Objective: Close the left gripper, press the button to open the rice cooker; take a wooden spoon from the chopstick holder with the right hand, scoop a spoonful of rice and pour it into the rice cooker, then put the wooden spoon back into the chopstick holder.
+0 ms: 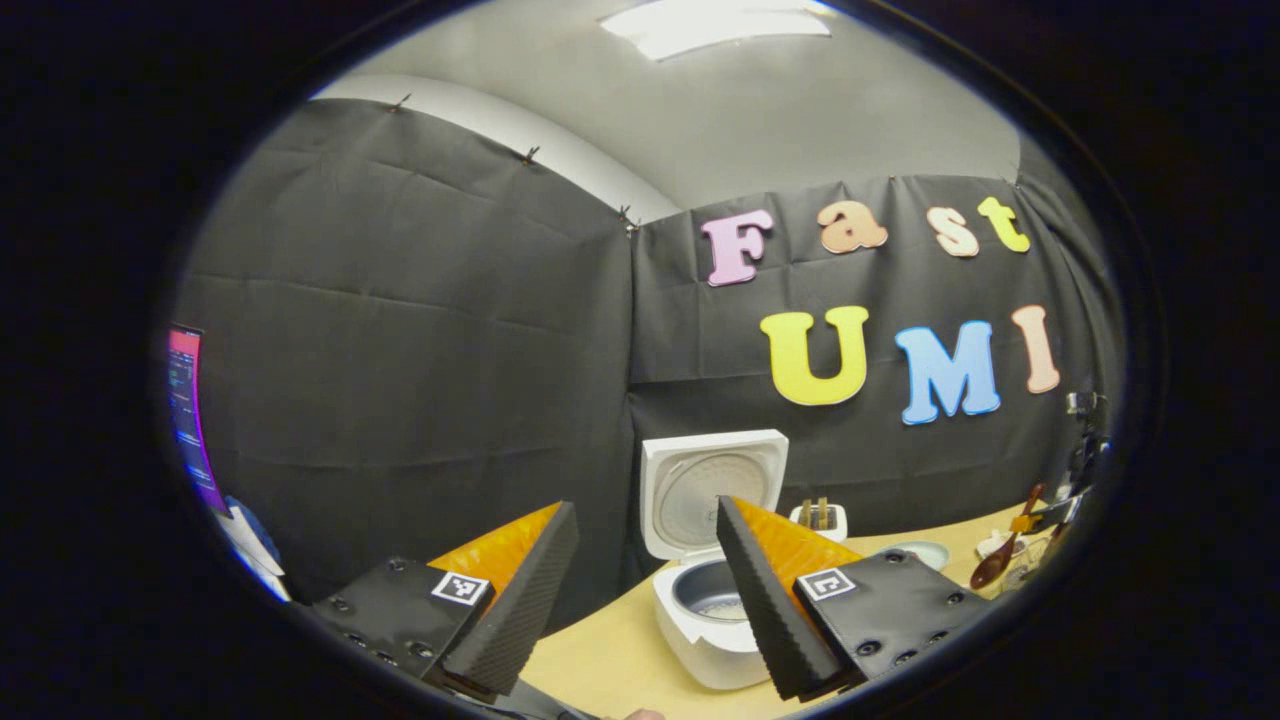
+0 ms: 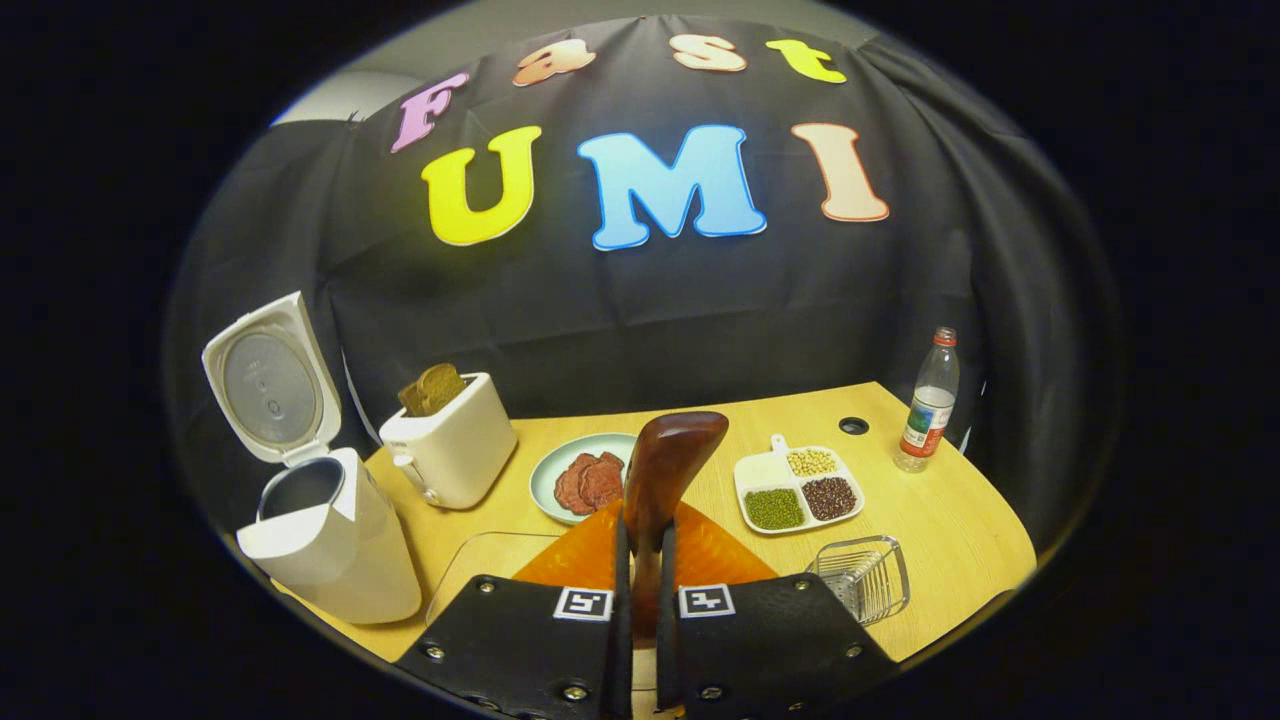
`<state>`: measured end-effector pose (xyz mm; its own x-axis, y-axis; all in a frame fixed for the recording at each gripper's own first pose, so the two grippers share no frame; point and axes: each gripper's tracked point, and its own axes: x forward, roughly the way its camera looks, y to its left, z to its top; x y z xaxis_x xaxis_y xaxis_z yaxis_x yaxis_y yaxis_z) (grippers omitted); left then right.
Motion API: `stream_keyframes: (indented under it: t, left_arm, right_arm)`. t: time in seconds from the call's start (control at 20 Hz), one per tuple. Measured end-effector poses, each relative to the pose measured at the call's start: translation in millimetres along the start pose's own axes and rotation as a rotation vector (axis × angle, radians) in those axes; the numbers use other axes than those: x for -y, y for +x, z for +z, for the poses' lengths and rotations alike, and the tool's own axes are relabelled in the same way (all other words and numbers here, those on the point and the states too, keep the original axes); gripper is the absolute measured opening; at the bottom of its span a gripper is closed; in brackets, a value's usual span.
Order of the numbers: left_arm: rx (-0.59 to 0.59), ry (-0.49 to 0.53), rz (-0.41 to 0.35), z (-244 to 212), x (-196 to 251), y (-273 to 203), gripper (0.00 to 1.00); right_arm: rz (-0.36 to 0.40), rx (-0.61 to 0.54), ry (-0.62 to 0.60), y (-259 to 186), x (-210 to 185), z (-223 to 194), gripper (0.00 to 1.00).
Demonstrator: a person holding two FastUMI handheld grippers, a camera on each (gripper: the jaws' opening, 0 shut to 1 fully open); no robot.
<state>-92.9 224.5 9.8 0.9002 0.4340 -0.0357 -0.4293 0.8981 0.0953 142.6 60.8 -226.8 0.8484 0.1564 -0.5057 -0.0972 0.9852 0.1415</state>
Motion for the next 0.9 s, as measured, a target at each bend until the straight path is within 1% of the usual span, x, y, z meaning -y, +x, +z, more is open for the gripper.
stream_keyframes:
  t: [0.2,0.25,0.3,0.35,0.4,0.5,0.55,0.7,0.75,0.85,0.9]
  left_arm:
    - [-0.017,0.015,0.012,-5,-13,-1,0.96]
    - [-0.020,0.018,0.013,-6,-16,-3,0.99]
    - [-0.021,0.021,0.015,-6,-19,-3,0.96]
    - [-0.021,0.022,0.014,-7,-21,-3,0.99]
    - [-0.022,0.022,0.012,-7,-21,-1,0.96]
    - [-0.023,0.019,0.005,-7,-22,1,0.96]
    - [-0.023,0.018,0.001,-9,-22,2,0.94]
    - [-0.020,0.013,-0.013,-9,-20,5,0.99]
    - [-0.020,0.013,-0.018,-9,-21,7,0.94]
    - [-0.018,0.012,-0.027,-10,-20,7,0.94]
    - [-0.017,0.009,-0.030,-10,-20,7,0.96]
  right_arm:
    - [-0.020,-0.029,-0.045,14,-11,-24,0.10]
    - [-0.021,-0.040,-0.049,16,-16,-31,0.10]
    - [-0.020,-0.031,-0.052,17,-20,-32,0.10]
    - [-0.023,-0.021,-0.060,18,-25,-31,0.10]
    - [-0.022,-0.018,-0.066,18,-29,-34,0.10]
    - [-0.008,-0.028,-0.065,17,-42,-40,0.10]
    - [-0.002,-0.031,-0.059,18,-48,-43,0.10]
    - [0.027,-0.051,-0.012,16,-65,-51,0.10]
    - [0.038,-0.063,0.012,16,-70,-55,0.10]
    - [0.063,-0.087,0.071,15,-77,-59,0.10]
    - [0.072,-0.101,0.114,16,-78,-59,0.10]
